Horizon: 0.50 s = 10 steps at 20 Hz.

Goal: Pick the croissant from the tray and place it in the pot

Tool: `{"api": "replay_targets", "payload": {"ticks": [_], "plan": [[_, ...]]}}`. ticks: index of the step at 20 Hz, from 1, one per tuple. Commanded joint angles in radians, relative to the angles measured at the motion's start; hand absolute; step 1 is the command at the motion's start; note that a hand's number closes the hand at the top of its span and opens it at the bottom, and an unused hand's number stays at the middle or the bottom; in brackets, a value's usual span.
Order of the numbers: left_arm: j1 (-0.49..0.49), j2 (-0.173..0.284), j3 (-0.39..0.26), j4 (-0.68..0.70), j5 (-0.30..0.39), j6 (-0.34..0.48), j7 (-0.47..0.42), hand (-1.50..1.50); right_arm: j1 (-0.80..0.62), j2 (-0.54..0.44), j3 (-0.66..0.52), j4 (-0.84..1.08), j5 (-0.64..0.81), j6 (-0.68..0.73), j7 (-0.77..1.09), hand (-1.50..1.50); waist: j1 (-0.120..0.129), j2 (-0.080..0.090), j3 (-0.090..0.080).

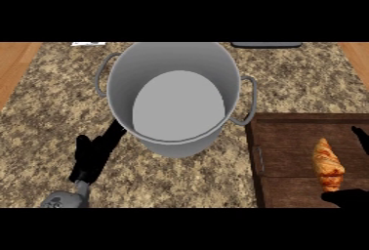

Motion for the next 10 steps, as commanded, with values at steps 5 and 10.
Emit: {"api": "replay_targets", "payload": {"ticks": [5, 10], "plan": [[0.022, 0.011, 0.024, -0.063, -0.001, -0.035, 0.037, 0.0, -0.003, 0.079, -0.121, 0.155, -0.167, 0.044, -0.299, -1.5, 0.007, 0.001, 0.001], [-0.004, -0.013, 0.047, -0.015, -0.006, -0.05, 0.025, 0.0, 0.012, 0.172, -0.141, 0.192, -0.213, 0.054, -0.379, -1.5, 0.003, 0.001, 0.0]]}}
